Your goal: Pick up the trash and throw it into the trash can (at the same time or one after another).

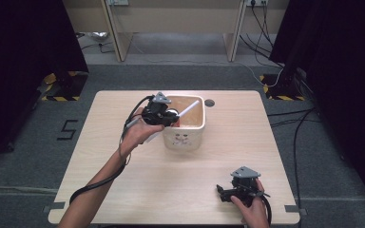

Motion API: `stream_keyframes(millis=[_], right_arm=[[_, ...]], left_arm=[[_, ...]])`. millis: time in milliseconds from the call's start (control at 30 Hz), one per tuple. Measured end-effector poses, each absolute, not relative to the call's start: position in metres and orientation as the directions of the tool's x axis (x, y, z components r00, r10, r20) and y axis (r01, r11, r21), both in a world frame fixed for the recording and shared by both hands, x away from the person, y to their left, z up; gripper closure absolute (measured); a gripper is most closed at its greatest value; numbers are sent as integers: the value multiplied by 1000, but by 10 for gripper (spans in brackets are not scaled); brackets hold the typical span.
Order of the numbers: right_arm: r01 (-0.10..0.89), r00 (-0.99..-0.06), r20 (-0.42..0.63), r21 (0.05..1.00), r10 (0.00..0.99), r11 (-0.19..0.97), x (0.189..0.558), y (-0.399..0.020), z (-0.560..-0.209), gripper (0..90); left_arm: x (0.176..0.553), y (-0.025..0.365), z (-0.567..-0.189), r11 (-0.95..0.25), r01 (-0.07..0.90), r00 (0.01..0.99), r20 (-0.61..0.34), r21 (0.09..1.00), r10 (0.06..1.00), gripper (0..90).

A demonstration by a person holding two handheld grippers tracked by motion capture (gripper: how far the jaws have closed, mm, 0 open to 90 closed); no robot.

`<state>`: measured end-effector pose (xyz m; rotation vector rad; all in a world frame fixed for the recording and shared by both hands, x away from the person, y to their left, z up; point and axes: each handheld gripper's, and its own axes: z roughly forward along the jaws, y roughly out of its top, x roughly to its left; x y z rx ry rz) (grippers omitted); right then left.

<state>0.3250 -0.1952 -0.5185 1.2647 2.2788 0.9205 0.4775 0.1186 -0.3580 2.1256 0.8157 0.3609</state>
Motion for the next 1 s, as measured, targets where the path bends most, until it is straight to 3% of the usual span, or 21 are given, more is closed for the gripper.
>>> stream_keyframes(millis=[1000], right_arm=[[605,-527,-10,699,850,383,325,-195,-519,3]], left_arm=[[493,103,-360,-479,450,740,-14,753,673,762]])
